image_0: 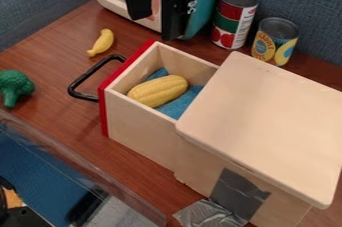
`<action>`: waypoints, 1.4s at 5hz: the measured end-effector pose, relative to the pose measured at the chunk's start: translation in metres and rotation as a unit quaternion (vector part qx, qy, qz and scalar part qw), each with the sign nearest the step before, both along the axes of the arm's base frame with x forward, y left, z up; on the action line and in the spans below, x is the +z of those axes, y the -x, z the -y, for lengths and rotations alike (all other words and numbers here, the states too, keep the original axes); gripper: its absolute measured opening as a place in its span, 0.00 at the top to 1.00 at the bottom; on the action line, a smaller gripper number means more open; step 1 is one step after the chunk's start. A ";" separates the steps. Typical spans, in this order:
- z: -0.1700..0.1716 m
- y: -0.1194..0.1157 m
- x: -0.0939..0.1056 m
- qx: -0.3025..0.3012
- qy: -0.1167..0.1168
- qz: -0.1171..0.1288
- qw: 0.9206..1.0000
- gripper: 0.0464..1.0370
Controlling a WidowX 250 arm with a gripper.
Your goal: Take the corn out of the drawer and put it on the left side of the table
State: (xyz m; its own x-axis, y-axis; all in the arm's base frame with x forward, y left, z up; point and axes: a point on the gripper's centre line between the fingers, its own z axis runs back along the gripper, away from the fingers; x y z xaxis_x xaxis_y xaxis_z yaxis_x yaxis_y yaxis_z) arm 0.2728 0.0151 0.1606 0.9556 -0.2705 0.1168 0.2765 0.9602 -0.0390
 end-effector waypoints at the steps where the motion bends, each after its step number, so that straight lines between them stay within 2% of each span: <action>1: 0.000 0.000 -0.008 0.000 0.001 -0.014 1.000 0.04; 3: 0.002 0.003 -0.030 -0.005 -0.024 -0.021 0.999 0.04; 4: 0.006 0.005 -0.041 -0.013 -0.039 -0.016 0.999 0.04; 5: 0.010 0.008 -0.061 -0.026 -0.067 -0.008 0.997 0.04; 7: 0.009 0.008 -0.075 -0.035 -0.073 -0.009 0.997 0.04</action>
